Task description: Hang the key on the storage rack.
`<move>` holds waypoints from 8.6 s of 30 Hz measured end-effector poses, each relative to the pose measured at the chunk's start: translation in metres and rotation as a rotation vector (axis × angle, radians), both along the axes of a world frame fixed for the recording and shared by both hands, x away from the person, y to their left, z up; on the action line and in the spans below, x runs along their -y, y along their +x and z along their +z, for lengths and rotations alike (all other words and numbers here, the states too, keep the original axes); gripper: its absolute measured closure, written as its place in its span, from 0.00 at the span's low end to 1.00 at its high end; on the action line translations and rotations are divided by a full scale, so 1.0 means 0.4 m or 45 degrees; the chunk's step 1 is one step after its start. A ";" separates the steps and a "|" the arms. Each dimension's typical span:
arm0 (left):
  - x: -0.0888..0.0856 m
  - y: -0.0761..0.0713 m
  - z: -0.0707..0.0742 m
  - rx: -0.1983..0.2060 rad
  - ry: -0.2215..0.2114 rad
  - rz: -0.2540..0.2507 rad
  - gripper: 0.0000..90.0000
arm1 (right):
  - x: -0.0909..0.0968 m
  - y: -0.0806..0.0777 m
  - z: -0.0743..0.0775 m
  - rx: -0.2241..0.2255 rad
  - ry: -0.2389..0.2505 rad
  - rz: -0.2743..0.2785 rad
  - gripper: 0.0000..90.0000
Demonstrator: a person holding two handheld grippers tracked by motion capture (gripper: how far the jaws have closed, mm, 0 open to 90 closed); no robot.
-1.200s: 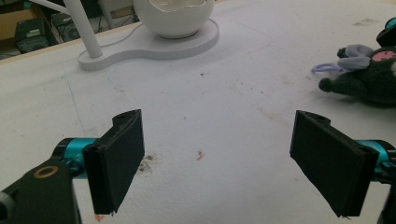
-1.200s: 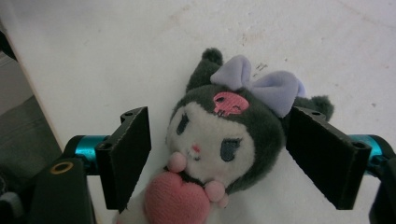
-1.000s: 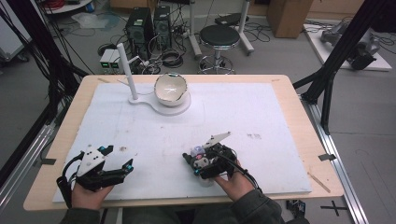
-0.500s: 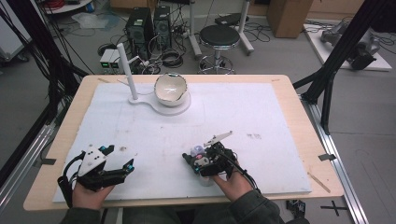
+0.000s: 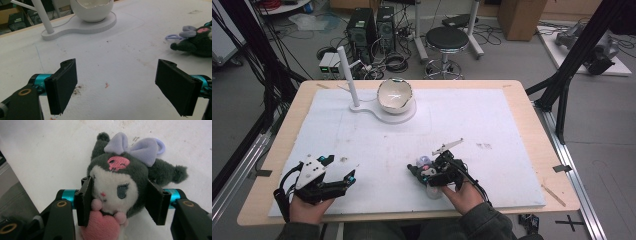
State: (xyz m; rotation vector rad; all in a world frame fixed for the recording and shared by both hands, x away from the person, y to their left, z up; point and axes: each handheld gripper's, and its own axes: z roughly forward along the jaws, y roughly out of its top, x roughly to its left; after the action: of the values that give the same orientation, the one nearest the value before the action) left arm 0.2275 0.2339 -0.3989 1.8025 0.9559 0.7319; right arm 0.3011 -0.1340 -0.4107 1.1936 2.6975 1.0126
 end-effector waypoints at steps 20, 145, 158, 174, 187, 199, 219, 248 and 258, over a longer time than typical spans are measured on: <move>-0.001 0.001 0.000 0.007 -0.005 -0.001 0.20 | 0.028 -0.010 0.027 0.127 0.114 0.087 0.55; -0.005 0.004 -0.004 0.021 0.000 -0.008 0.20 | -0.331 0.355 0.313 0.514 0.570 0.457 0.55; -0.006 0.006 -0.004 0.020 0.003 -0.009 0.20 | -0.374 0.399 0.327 0.483 0.554 0.438 0.55; -0.006 0.005 -0.003 0.024 0.001 -0.010 0.20 | -0.449 0.432 0.371 0.515 0.539 0.434 0.55; -0.007 0.005 -0.004 0.026 -0.003 -0.007 0.20 | -0.479 0.473 0.322 0.448 0.493 0.395 0.55; -0.007 0.005 -0.004 0.023 -0.002 -0.010 0.20 | -0.499 0.503 0.306 0.430 0.473 0.363 0.55; -0.009 0.007 -0.005 0.029 0.002 -0.015 0.20 | -0.508 0.528 0.275 0.442 0.477 0.274 0.54; -0.014 0.002 -0.005 0.032 0.001 -0.006 0.20 | -0.451 0.525 0.211 0.359 0.349 0.257 0.51; -0.015 0.001 -0.004 0.031 0.002 -0.004 0.20 | -0.465 0.518 0.199 0.335 0.288 0.294 0.50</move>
State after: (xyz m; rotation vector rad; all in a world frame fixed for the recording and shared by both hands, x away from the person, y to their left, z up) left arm 0.2279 0.2400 -0.4006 1.7921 0.9367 0.7510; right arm 0.5082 0.0522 -0.3311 0.7162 2.6041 1.4248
